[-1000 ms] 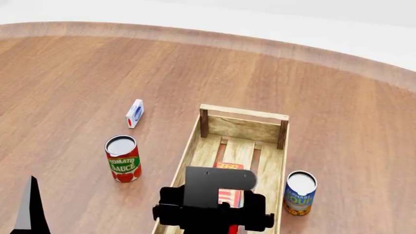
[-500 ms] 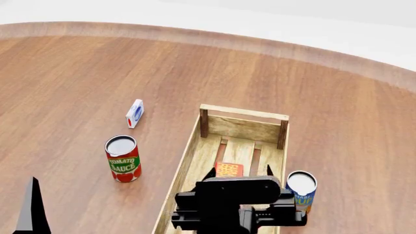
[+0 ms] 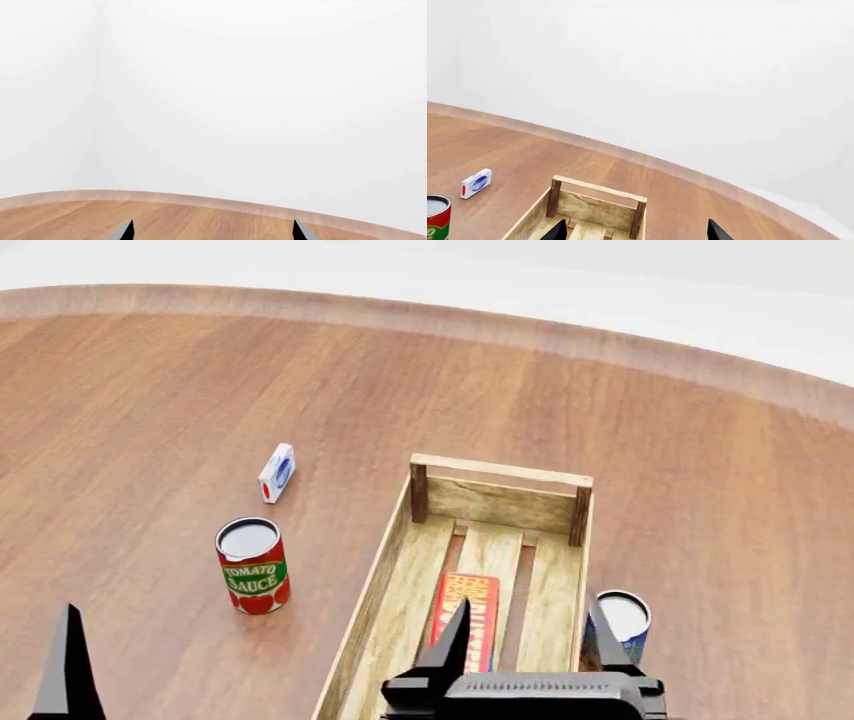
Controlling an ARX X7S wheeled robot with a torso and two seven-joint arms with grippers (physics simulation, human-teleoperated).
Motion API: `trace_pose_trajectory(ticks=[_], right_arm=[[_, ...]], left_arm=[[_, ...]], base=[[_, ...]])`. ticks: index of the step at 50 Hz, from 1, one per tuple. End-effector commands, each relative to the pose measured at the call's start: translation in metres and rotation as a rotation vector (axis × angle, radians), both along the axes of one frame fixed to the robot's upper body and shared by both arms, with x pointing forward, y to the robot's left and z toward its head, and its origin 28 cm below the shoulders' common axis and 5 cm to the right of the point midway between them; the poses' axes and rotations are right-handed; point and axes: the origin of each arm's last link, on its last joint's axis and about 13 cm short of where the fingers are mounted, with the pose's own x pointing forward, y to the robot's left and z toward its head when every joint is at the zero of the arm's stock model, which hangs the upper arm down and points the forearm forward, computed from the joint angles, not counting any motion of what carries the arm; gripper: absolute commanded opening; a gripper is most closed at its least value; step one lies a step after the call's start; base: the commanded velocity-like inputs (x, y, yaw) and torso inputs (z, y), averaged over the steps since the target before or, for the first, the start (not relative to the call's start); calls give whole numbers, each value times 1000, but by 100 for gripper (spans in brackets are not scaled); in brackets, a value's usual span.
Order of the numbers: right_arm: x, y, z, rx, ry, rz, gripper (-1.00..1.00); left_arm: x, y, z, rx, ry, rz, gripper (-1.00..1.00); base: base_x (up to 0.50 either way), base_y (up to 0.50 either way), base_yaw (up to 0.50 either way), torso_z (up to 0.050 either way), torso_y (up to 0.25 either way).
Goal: Pick up the butter and put it in the tray.
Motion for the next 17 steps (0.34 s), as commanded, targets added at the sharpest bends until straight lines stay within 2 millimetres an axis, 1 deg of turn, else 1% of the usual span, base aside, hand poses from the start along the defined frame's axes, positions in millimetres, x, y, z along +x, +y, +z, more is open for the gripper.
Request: trace_pose_trajectory(ticks=[1, 5, 8, 12, 17], right_arm=[[-21, -4, -1, 7, -58, -1, 100], [-25, -6, -4, 12, -61, -9, 100], [-30, -7, -10, 22, -64, -21, 100], [-34, -8, -11, 21, -77, -23, 100], [-43, -9, -18, 12, -82, -25, 100]], left_arm=[[0, 0, 2, -2, -4, 0, 100], [0, 1, 2, -3, -5, 1, 100], [0, 1, 2, -3, -6, 0, 100], [0, 1, 3, -3, -7, 1, 100], [-1, 0, 3, -2, -6, -2, 100]], base=[[0, 0, 0, 0, 0], [0, 0, 0, 0, 0], [0, 0, 0, 0, 0], [0, 0, 0, 0, 0], [0, 0, 0, 0, 0]])
